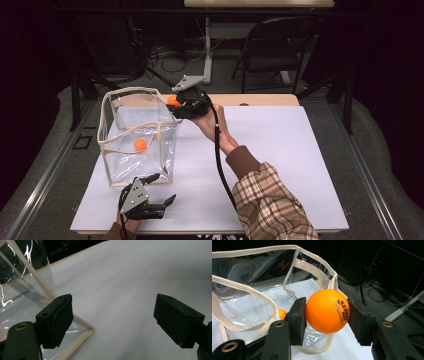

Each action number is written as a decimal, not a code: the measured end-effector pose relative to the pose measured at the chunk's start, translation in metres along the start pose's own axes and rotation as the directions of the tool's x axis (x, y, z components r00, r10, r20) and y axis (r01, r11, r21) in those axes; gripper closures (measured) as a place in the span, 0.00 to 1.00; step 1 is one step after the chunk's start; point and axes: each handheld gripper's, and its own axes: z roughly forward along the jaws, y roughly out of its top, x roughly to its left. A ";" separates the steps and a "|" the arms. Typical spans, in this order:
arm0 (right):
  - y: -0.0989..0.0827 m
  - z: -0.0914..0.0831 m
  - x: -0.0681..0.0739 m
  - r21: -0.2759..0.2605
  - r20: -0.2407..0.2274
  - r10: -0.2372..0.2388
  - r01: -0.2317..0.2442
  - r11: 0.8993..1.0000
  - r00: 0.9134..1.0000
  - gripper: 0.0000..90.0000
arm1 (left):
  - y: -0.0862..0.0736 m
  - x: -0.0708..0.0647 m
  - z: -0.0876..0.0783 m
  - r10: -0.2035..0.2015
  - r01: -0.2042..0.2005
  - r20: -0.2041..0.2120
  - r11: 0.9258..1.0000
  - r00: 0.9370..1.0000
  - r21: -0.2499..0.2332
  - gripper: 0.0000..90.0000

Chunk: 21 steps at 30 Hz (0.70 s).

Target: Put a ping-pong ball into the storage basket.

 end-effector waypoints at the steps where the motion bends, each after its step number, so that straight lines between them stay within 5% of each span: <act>1: 0.000 0.001 0.000 0.000 -0.001 0.002 -0.002 1.000 1.000 0.57 | 0.000 0.000 0.000 0.000 0.000 0.000 1.000 1.000 0.000 0.18; 21: 0.006 0.012 0.007 0.003 -0.015 0.004 -0.004 1.000 1.000 0.57 | 0.000 0.000 0.000 -0.001 0.001 0.000 1.000 1.000 0.000 0.18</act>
